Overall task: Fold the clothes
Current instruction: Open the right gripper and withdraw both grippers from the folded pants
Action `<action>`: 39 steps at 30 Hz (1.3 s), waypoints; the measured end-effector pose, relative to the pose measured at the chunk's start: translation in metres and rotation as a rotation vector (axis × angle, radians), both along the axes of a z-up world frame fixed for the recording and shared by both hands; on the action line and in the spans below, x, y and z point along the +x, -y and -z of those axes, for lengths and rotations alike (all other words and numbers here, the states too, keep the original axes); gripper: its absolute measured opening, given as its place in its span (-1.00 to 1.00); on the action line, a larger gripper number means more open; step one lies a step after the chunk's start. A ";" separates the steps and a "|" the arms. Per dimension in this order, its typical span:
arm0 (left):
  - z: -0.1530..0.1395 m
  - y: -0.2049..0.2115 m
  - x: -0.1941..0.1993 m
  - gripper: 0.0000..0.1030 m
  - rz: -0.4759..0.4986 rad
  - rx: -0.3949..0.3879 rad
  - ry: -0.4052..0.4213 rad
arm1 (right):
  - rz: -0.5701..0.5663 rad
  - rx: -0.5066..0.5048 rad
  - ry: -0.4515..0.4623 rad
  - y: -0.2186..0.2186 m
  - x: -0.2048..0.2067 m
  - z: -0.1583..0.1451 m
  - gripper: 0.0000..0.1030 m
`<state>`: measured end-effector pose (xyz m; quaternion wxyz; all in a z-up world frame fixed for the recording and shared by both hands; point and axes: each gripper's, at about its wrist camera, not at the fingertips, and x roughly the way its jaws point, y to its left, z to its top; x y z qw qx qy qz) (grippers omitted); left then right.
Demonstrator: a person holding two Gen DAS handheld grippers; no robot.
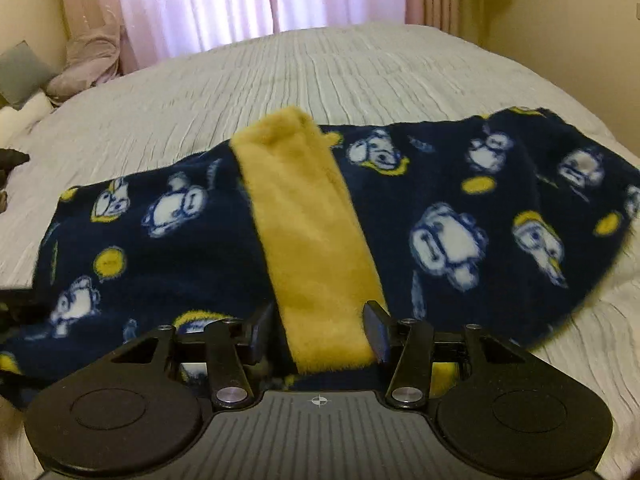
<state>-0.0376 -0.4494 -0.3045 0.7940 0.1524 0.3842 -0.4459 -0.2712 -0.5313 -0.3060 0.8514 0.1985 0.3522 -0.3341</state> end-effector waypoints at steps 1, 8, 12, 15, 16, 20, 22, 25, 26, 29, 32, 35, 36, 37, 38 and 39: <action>-0.005 -0.004 -0.001 -0.39 -0.018 -0.015 -0.008 | 0.007 0.001 0.004 -0.003 -0.004 -0.003 -0.05; 0.001 -0.002 -0.015 -0.38 -0.051 0.025 -0.023 | -0.013 0.006 0.034 -0.027 -0.018 -0.008 -0.05; -0.008 -0.013 -0.023 -0.32 -0.117 0.037 -0.038 | 0.036 0.059 0.008 -0.039 -0.029 0.003 -0.05; -0.020 -0.021 -0.036 -0.22 -0.147 0.064 -0.004 | 0.053 0.061 0.003 -0.052 -0.042 -0.011 -0.05; -0.022 -0.024 -0.041 -0.16 -0.153 0.072 0.010 | 0.057 0.058 -0.006 -0.054 -0.044 -0.012 -0.05; -0.029 -0.037 -0.064 0.00 -0.161 0.091 0.027 | 0.097 0.065 -0.036 -0.066 -0.057 -0.014 -0.05; -0.030 -0.045 -0.076 0.04 -0.160 0.102 0.026 | 0.122 0.072 -0.039 -0.072 -0.065 -0.014 -0.05; -0.032 -0.053 -0.090 0.12 -0.161 0.115 0.036 | 0.143 0.067 -0.045 -0.085 -0.078 -0.020 -0.05; -0.032 -0.056 -0.094 0.12 -0.161 0.117 0.038 | 0.148 0.064 -0.043 -0.089 -0.082 -0.021 -0.04; -0.035 -0.061 -0.101 0.12 -0.156 0.119 0.047 | 0.155 0.061 -0.035 -0.096 -0.090 -0.024 -0.04; -0.039 -0.064 -0.105 0.13 -0.151 0.114 0.057 | 0.164 0.060 -0.025 -0.103 -0.095 -0.026 -0.04; -0.041 -0.064 -0.108 0.14 -0.145 0.109 0.063 | 0.172 0.058 -0.023 -0.106 -0.099 -0.028 -0.04; -0.042 -0.063 -0.108 0.14 -0.145 0.109 0.063 | 0.174 0.058 -0.023 -0.106 -0.100 -0.028 -0.03; -0.042 -0.062 -0.109 0.15 -0.146 0.109 0.063 | 0.176 0.058 -0.022 -0.106 -0.100 -0.028 -0.03; -0.042 -0.061 -0.109 0.15 -0.145 0.108 0.062 | 0.178 0.058 -0.022 -0.106 -0.101 -0.028 -0.03; -0.041 -0.060 -0.109 0.15 -0.144 0.108 0.060 | 0.179 0.058 -0.022 -0.106 -0.101 -0.028 -0.03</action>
